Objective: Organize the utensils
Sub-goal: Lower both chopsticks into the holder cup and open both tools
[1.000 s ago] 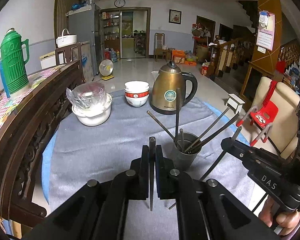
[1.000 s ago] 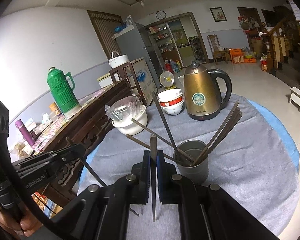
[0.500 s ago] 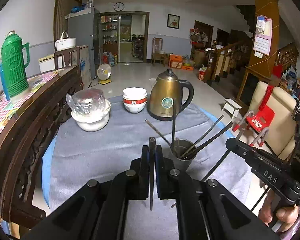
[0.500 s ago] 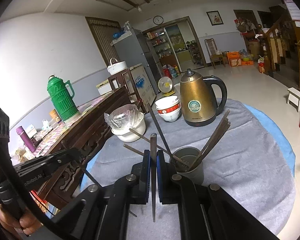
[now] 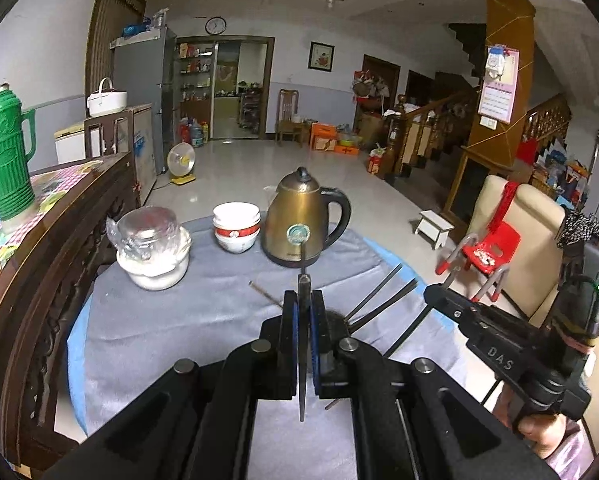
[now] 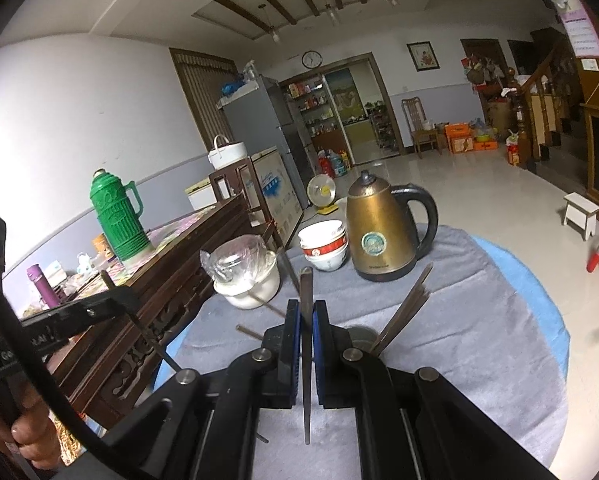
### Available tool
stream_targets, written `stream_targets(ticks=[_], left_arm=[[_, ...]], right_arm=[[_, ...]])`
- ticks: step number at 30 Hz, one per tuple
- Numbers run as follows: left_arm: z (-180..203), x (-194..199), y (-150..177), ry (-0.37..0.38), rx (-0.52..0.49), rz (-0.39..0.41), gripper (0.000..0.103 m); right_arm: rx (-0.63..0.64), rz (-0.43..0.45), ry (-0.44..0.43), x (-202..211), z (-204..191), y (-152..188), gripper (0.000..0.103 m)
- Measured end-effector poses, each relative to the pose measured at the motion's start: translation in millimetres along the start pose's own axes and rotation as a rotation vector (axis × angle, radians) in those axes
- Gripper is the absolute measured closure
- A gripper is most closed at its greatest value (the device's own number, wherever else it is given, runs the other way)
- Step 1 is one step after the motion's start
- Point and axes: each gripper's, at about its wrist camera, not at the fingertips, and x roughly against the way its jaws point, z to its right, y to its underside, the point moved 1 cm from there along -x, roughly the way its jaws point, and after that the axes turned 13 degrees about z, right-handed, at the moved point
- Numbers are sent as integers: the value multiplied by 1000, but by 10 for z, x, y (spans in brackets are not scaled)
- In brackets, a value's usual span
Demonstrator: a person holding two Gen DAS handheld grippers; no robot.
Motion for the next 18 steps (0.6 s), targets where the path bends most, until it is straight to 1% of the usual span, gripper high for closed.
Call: stream_targets(ticks=[5, 11, 18], left_arm=[[143, 17, -191, 18, -10, 33, 98], [286, -34, -455, 27, -15, 86, 98], [400, -271, -648, 2, -8, 120, 98]], right_arm=[[18, 33, 15, 25, 44, -170, 97], [36, 79, 44, -45, 131, -404, 97], [9, 119, 83, -185, 315, -543, 97]])
